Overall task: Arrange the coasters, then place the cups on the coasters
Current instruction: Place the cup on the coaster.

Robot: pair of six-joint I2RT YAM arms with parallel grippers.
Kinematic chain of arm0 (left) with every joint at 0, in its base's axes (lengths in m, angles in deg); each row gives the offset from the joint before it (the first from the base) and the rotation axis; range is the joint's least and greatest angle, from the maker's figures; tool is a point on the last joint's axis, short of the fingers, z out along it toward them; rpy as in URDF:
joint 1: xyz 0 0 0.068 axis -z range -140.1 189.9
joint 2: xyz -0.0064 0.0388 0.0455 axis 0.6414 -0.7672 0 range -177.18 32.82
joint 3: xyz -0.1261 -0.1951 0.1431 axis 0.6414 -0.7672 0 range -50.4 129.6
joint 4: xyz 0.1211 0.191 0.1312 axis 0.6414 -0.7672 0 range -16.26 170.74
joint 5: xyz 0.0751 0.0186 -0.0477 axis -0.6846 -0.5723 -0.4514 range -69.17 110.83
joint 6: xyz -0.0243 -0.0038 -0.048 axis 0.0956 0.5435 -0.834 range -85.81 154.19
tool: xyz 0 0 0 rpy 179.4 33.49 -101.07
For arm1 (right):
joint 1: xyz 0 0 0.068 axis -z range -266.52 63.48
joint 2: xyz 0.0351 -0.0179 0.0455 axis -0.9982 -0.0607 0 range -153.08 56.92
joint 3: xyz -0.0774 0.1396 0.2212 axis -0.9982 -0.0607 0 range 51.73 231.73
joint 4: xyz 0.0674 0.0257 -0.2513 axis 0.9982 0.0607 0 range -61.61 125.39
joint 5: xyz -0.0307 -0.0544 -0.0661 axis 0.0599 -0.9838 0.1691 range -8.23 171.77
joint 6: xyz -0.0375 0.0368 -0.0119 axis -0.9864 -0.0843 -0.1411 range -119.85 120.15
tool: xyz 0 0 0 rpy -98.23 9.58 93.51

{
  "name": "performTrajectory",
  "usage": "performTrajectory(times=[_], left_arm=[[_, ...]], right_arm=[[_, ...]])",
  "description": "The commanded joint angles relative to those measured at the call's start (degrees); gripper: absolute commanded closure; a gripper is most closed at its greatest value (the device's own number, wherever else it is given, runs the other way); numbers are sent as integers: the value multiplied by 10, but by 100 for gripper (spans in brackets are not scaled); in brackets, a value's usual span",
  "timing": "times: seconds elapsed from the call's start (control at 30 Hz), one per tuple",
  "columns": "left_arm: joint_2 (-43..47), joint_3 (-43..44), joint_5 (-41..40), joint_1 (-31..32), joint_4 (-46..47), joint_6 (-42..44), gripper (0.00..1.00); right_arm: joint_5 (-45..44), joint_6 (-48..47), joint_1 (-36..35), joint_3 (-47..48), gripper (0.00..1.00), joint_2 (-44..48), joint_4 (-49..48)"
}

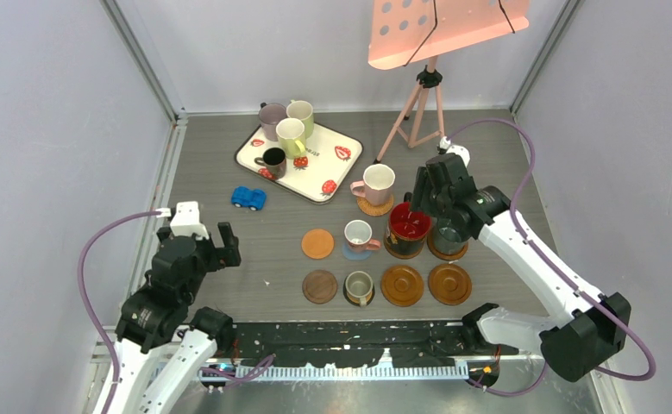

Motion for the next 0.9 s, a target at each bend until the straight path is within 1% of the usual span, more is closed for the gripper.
performTrajectory(times=[0.0, 0.07, 0.1, 0.17, 0.23, 0.3, 0.37, 0.4, 0.43, 0.5, 0.63, 0.67, 0.7, 0.77, 0.87], left_arm=[[-35, 4, 0, 3, 49, -21, 0], [-62, 8, -2, 3, 66, -41, 0], [-78, 13, -4, 3, 74, -50, 0], [-120, 28, -5, 2, 90, -59, 0], [-173, 52, -7, 0, 106, -63, 0], [-227, 75, 0, -7, 126, -63, 1], [-285, 103, 12, -22, 147, -62, 2], [-315, 117, 19, -32, 156, -63, 4], [-344, 131, 32, -44, 164, -65, 6], [-412, 165, 67, -72, 179, -69, 9], [-514, 232, 125, -121, 201, -90, 15], [-535, 244, 132, -129, 213, -98, 16], [-555, 254, 142, -138, 222, -107, 17], [-595, 277, 162, -151, 244, -120, 21], [-656, 319, 167, -157, 259, -124, 25]], right_arm=[[55, -36, -8, 21, 36, 33, -35], [71, -48, -16, 16, 27, 45, -55], [84, -51, -21, 13, 19, 50, -63], [101, -59, -35, 11, 12, 54, -73], [103, -68, -50, 10, 9, 59, -76], [107, -74, -59, 4, 7, 68, -85], [122, -76, -62, -6, 1, 79, -99], [134, -75, -63, -10, 4, 83, -102], [139, -75, -63, -16, 4, 90, -109], [150, -74, -63, -24, 4, 101, -116], [158, -76, -63, -34, 5, 120, -120], [158, -73, -63, -37, 5, 190, -120], [159, -71, -63, -39, 5, 143, -121], [170, -60, -63, -44, 5, 130, -125], [187, -46, -64, -47, 4, 125, -130]])
